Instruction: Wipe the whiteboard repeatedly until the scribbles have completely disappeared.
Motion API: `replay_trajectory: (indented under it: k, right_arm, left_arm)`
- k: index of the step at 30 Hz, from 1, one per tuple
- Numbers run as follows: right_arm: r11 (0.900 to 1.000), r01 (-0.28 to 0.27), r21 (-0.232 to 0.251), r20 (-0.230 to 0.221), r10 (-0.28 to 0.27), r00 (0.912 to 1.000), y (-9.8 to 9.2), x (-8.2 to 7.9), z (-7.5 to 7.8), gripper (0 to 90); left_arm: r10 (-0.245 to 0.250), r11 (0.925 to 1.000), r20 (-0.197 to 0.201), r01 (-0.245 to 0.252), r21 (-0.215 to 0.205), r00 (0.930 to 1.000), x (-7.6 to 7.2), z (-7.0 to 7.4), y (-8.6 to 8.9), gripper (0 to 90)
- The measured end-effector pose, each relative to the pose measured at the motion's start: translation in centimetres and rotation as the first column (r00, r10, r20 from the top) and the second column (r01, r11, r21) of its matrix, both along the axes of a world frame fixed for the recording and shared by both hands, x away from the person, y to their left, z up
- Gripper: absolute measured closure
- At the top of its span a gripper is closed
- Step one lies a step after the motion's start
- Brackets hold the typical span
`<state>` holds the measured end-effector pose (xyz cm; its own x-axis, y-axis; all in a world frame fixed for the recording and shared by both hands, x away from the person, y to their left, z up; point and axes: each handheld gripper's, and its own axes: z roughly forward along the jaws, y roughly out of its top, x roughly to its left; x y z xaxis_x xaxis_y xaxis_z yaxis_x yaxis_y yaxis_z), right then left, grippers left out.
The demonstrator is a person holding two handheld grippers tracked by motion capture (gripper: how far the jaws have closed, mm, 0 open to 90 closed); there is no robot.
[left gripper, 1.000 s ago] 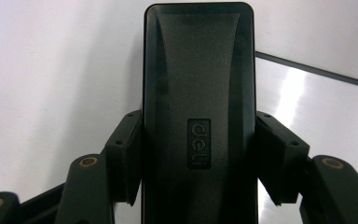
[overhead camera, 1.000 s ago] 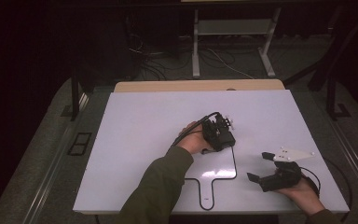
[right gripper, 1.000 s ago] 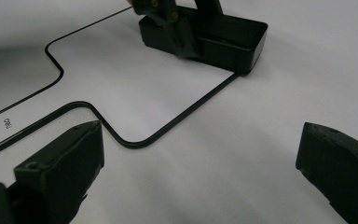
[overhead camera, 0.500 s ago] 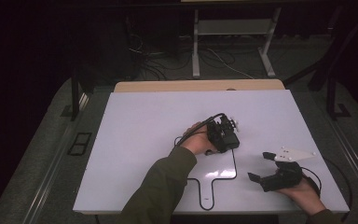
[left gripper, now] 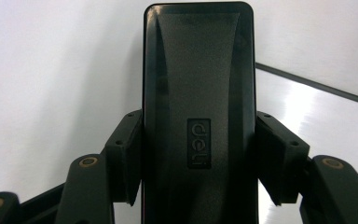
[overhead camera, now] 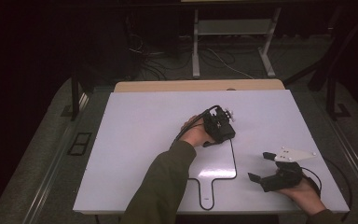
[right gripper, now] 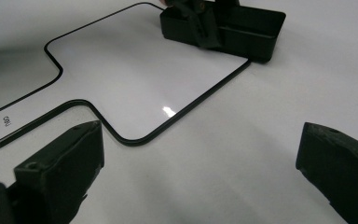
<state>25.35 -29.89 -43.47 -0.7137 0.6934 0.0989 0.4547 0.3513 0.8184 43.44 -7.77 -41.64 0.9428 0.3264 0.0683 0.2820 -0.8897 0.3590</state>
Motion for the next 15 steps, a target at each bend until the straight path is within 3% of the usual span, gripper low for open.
replay_trajectory:
  k: [7,9,11,12,15]
  right_arm:
    - [1.000,0.002,0.000,0.001,-0.002,1.0000,0.0,0.0,0.0,0.0]
    - [1.000,-0.001,0.000,0.004,0.001,1.0000,0.0,0.0,0.0,0.0]
    - [1.000,0.000,-0.001,0.000,0.000,1.0000,0.0,0.0,0.0,0.0]
    - [1.000,0.000,-0.001,-0.001,0.000,1.0000,0.0,0.0,0.0,0.0]
    - [1.000,0.001,-0.001,0.000,-0.001,1.0000,0.0,0.0,0.0,0.0]
  left_arm:
    - [-0.011,0.9995,0.023,0.011,0.028,0.9997,-0.6,0.1,-0.1,38.9]
    - [-0.026,0.9993,0.006,0.026,0.027,0.9996,-1.0,0.1,-0.2,38.9]
    - [-0.044,0.9990,0.013,0.044,0.010,0.9989,-1.7,0.0,-0.3,38.9]
    - [-0.069,0.9972,0.004,0.068,0.030,0.9976,-1.9,0.1,-0.3,38.9]
    - [-0.091,0.9953,-0.015,0.091,0.032,0.9958,-2.7,0.2,-0.2,38.8]
